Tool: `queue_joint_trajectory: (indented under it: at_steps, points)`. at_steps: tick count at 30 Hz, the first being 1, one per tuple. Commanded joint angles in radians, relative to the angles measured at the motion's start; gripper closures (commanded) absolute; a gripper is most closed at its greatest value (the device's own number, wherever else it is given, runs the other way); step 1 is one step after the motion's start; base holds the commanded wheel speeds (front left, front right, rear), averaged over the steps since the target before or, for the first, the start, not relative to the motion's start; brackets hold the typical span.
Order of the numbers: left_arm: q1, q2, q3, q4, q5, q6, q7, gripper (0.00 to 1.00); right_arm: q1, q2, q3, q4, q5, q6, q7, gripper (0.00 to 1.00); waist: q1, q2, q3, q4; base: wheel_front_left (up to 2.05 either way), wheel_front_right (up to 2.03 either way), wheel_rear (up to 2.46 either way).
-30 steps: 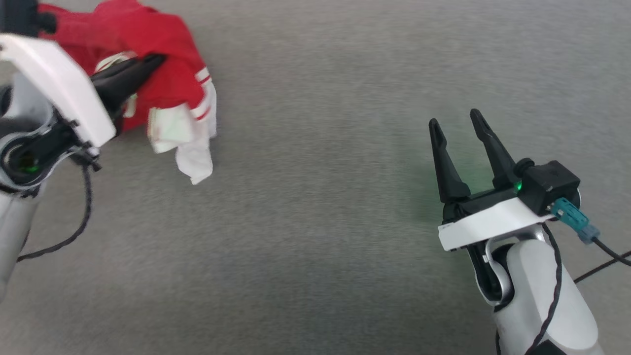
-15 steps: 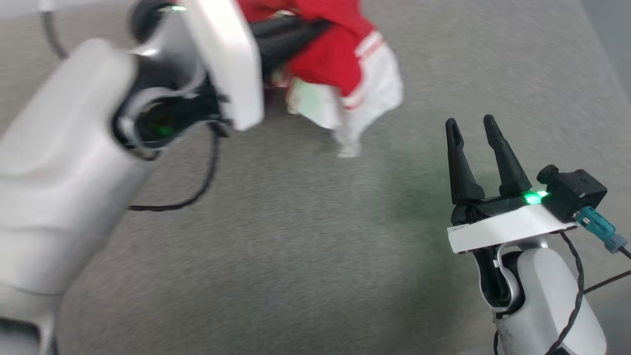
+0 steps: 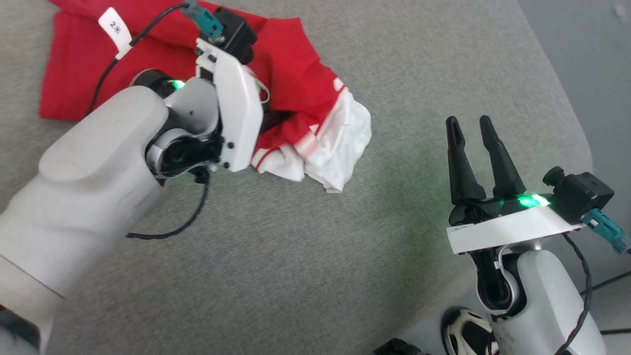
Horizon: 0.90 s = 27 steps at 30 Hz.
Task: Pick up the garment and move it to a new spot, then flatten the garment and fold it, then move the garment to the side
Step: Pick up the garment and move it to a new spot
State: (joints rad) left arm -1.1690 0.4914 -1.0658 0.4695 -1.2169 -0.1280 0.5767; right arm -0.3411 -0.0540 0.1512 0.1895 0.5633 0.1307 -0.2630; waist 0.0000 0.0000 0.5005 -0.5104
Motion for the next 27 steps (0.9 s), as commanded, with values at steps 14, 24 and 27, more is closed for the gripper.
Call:
queue_joint_trajectory:
  at_steps: [14, 24, 27]
  points:
    - [-0.025, 0.068, -0.183, 0.170, 0.018, 0.007, 0.021, 0.51, 0.011, 0.003, 0.010, -0.007, 0.052, 0.000, -0.002, 0.00, 0.0000, 0.0000, 0.061, -0.071, 0.00, 0.00, 0.00]
    - [-0.116, 0.048, -0.188, -0.001, 0.013, -0.001, -0.241, 0.00, -0.015, 0.002, -0.037, 0.006, -0.086, 0.000, -0.002, 0.00, 0.0000, 0.0000, -0.041, 0.084, 0.00, 0.00, 0.00]
    - [-0.096, 0.066, -0.185, -0.037, -0.009, -0.001, -0.332, 0.00, -0.016, 0.002, -0.046, 0.014, -0.138, 0.000, -0.002, 0.00, 0.0000, 0.0000, -0.076, 0.143, 0.00, 0.00, 0.00]
